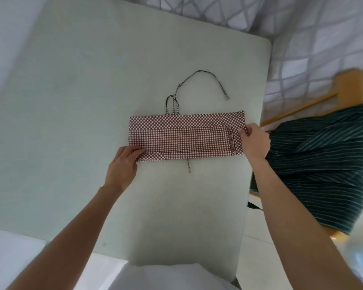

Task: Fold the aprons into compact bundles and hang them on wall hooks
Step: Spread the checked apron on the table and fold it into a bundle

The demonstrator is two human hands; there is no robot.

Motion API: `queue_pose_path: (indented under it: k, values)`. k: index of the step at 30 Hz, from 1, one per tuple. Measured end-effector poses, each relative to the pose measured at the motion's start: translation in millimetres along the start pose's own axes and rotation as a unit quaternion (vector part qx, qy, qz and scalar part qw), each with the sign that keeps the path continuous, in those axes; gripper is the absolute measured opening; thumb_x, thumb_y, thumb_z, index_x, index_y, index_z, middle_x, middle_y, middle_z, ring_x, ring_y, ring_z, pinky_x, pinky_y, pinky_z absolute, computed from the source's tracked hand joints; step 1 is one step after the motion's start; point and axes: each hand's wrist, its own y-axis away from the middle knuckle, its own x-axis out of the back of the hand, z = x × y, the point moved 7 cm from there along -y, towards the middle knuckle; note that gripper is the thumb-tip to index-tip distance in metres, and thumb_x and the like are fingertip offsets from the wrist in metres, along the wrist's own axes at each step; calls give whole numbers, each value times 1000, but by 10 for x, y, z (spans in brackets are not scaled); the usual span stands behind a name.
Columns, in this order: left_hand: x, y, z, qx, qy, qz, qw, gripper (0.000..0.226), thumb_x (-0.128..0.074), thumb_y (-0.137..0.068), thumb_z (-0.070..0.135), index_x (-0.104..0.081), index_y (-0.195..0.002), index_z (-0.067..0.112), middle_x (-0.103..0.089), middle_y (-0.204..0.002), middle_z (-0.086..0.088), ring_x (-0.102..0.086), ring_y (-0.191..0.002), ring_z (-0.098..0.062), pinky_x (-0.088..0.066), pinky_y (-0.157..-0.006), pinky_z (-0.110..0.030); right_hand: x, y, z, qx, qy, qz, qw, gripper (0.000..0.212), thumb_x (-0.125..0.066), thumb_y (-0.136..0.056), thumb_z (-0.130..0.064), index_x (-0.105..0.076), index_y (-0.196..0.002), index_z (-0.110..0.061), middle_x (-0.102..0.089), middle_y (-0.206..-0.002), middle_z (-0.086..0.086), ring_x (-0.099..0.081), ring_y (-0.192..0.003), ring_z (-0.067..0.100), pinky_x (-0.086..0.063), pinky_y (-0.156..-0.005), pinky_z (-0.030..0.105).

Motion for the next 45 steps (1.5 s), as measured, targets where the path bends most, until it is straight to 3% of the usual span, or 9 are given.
queue_pose_path:
  k: [7,10,15,22,27,30,34,40,45]
  values:
    - [184,-166,7,85,28,-19,996,42,-60,-75,0,-66,-113,19,-60,-120,-2,-52,-111,-26,-48,-87,-40,-95,14,-12,30,57,20,998,31,-57,-90,-25,-51,-117,-10,-59,-115,16,-54,-104,33,-42,-90,44]
    - [328,-503,-175,120,98,51,987,42,-58,-82,3,-57,-123,14,-52,-125,-13,-53,-110,-32,-50,-88,-47,-31,298,-266,146,66,86,983,31,-58,-88,-21,-54,-117,-11,-55,-118,14,-48,-106,30,-38,-91,39]
    - [165,-997,-243,98,52,-62,992,34,-53,-91,13,-57,-125,14,-55,-126,-13,-50,-115,-32,-39,-98,-41,-501,1245,-857,353,50,-5,934,29,-49,-90,-33,-62,-111,-18,-57,-111,2,-49,-99,21,-36,-82,34]
    - [205,-476,-351,160,80,-153,972,10,-69,-81,27,-65,-89,22,-69,-86,4,-64,-82,-14,-46,-76,-26,-699,1237,-504,276,127,-71,950,47,-24,-96,-43,-57,-125,-27,-52,-134,-1,-44,-127,21,-24,-106,54]
    - [-5,360,-8,134,201,-261,935,18,-75,-76,30,-61,-87,31,-69,-78,14,-65,-71,2,-53,-73,-20,-535,1135,-512,277,137,-5,951,28,-56,-90,-27,-64,-115,-19,-50,-132,11,-46,-121,30,-30,-101,52]
    - [51,575,187,-33,101,-153,983,34,-73,-74,21,-54,-102,25,-61,-97,7,-59,-86,-9,-49,-76,-23,-569,1246,-546,311,94,-16,946,31,-63,-85,-11,-61,-116,-12,-56,-118,11,-51,-110,28,-37,-96,44]
    - [-39,729,386,-247,-17,-138,959,48,-75,-60,10,-61,-106,18,-62,-111,-2,-58,-105,-22,-47,-90,-33,-636,1387,-506,342,68,-54,936,31,-62,-77,7,-61,-105,-7,-63,-105,10,-60,-97,30,-42,-93,42]
    - [-12,560,462,-176,-35,-128,975,8,-64,-77,15,-67,-84,12,-68,-75,-2,-64,-61,-22,-52,-54,-27,-601,1405,-479,406,111,-93,902,32,-65,-76,-10,-60,-107,-9,-60,-111,7,-57,-105,25,-36,-101,42]
    - [148,858,581,-56,5,-67,996,34,-41,-82,40,-71,-88,25,-71,-79,10,-65,-66,-12,-47,-55,-22,-604,1370,-343,442,78,-133,884,35,-71,-74,-23,-61,-107,-14,-58,-115,1,-53,-111,22,-30,-98,38]
